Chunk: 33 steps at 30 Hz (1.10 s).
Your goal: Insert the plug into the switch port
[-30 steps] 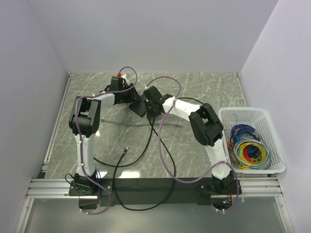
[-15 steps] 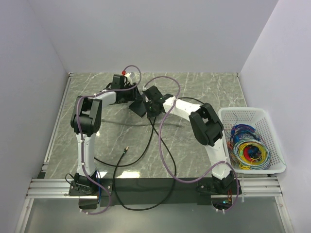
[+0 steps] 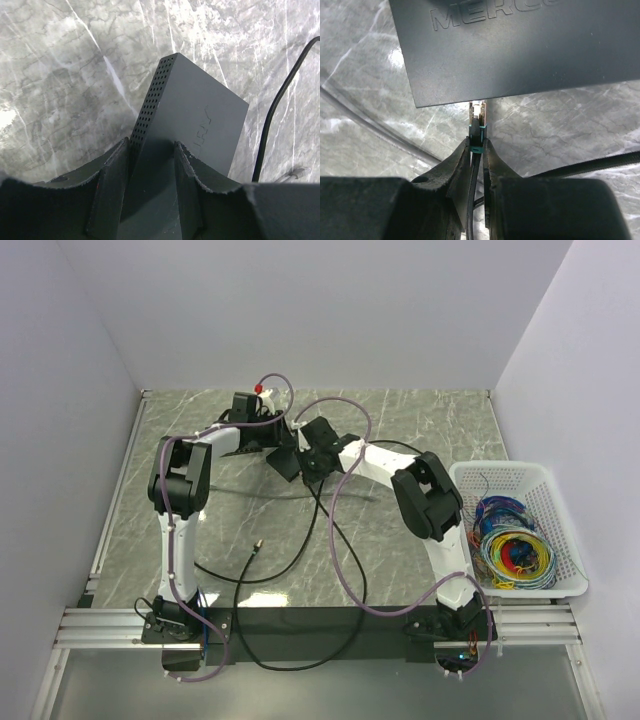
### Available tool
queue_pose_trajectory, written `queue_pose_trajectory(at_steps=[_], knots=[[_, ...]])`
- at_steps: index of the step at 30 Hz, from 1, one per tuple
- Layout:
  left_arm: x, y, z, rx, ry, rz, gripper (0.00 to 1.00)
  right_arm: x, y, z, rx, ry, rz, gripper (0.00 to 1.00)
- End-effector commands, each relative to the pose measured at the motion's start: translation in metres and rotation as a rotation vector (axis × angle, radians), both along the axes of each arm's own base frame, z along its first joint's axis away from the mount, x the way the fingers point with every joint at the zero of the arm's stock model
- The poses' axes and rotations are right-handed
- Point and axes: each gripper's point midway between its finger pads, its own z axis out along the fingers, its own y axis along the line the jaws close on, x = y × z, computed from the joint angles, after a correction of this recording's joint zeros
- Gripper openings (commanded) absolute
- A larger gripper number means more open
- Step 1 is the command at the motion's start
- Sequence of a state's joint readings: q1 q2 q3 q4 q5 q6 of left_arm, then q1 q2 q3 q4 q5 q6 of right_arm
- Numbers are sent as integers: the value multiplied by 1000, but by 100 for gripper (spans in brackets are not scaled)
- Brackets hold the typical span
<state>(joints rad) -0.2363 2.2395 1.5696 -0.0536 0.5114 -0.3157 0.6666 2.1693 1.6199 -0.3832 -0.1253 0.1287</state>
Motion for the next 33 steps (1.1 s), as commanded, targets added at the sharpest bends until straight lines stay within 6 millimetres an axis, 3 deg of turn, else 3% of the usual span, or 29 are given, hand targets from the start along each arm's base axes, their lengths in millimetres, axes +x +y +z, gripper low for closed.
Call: queue_pose_trajectory(at_steps=[1, 13, 27, 33], knots=[[-45, -16, -42, 9, 185, -95, 45, 24, 21, 51, 127, -164, 52, 0], [-80, -4, -57, 10, 316, -4, 45, 45, 22, 48, 105, -139, -71, 0], [-132, -8, -69, -116, 462, 42, 45, 54, 15, 50, 106, -166, -123, 0], [-147, -8, -73, -147, 489, 43, 45, 56, 27, 71, 184, -206, -104, 0]])
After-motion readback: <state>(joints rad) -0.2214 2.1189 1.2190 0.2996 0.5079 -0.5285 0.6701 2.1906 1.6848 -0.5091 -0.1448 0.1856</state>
